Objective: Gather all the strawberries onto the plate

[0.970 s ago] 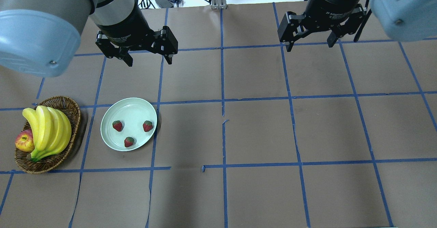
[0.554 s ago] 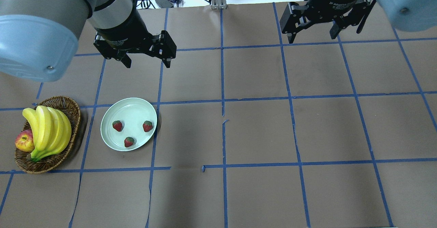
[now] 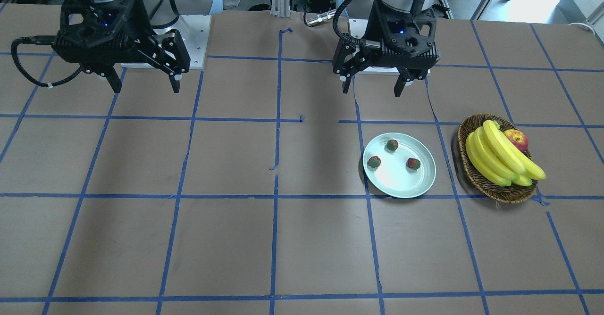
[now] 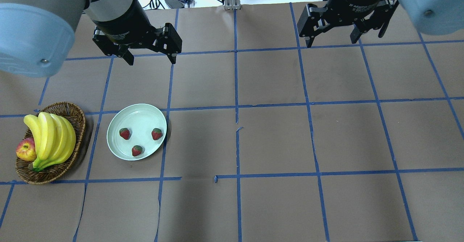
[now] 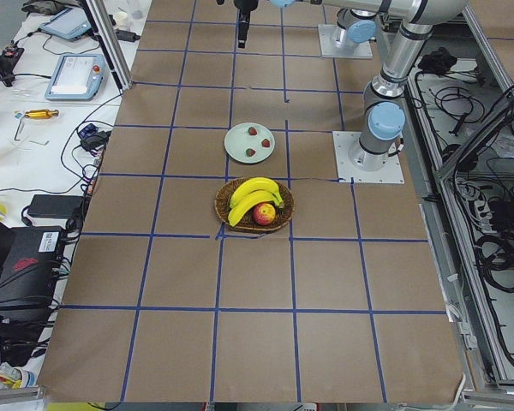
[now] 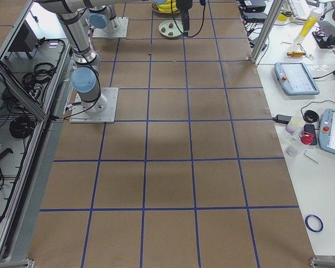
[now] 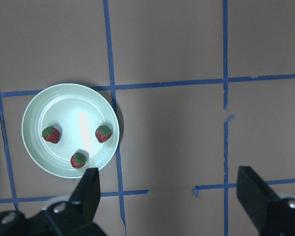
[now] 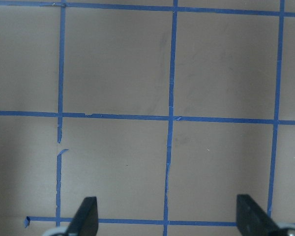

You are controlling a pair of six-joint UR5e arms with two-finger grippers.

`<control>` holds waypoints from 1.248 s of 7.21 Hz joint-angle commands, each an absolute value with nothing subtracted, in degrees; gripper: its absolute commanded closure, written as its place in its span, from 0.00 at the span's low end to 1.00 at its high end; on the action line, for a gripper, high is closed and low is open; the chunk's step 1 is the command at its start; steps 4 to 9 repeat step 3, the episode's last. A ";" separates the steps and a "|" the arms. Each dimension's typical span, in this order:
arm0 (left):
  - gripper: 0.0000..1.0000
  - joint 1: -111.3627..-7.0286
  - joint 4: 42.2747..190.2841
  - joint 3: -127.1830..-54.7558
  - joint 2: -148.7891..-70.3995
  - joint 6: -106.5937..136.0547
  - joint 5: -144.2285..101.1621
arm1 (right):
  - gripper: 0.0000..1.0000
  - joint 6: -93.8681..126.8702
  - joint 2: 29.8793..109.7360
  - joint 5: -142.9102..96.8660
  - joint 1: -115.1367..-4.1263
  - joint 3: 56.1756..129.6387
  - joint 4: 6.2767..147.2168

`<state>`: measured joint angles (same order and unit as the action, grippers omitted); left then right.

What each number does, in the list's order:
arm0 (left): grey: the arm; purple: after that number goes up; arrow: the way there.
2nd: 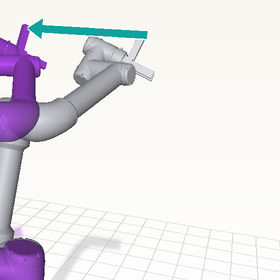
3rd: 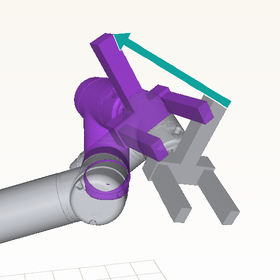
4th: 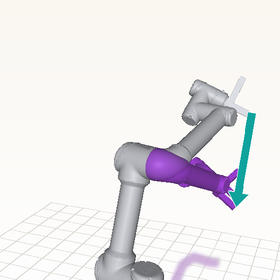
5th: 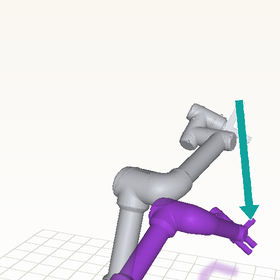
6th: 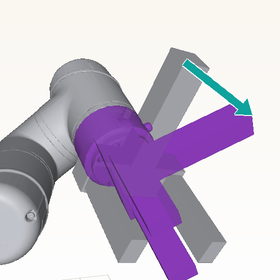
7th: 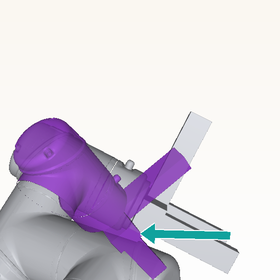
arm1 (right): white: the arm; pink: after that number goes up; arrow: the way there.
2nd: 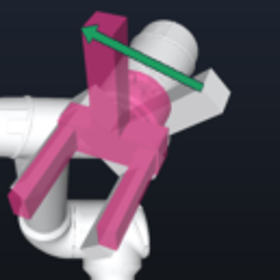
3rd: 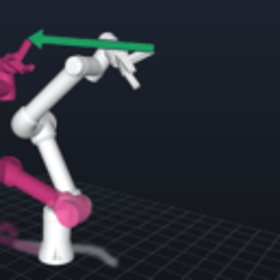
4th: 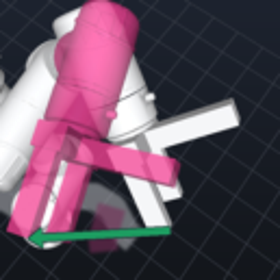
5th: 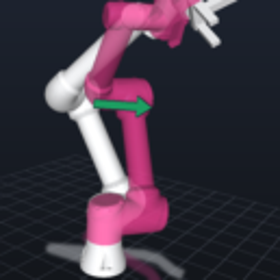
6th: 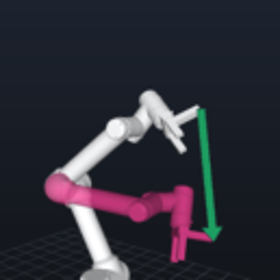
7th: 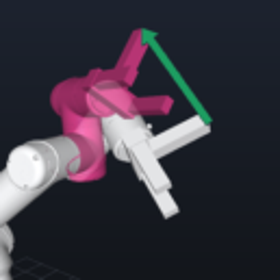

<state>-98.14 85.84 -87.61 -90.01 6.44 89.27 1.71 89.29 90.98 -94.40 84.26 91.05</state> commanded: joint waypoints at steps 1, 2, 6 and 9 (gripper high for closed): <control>0.00 -98.09 85.96 -87.45 -89.91 6.42 89.30 | 0.00 1.76 89.30 90.88 -94.39 84.20 91.05; 0.00 -98.09 85.96 -87.45 -89.91 6.42 89.30 | 0.00 1.15 89.30 90.62 -94.39 84.20 91.05; 0.00 -98.09 85.96 -87.45 -89.91 6.42 89.30 | 0.00 0.88 89.30 91.05 -94.39 84.20 90.97; 0.00 -98.09 85.96 -87.45 -89.91 6.42 89.30 | 0.00 0.88 89.30 91.05 -94.39 84.20 90.97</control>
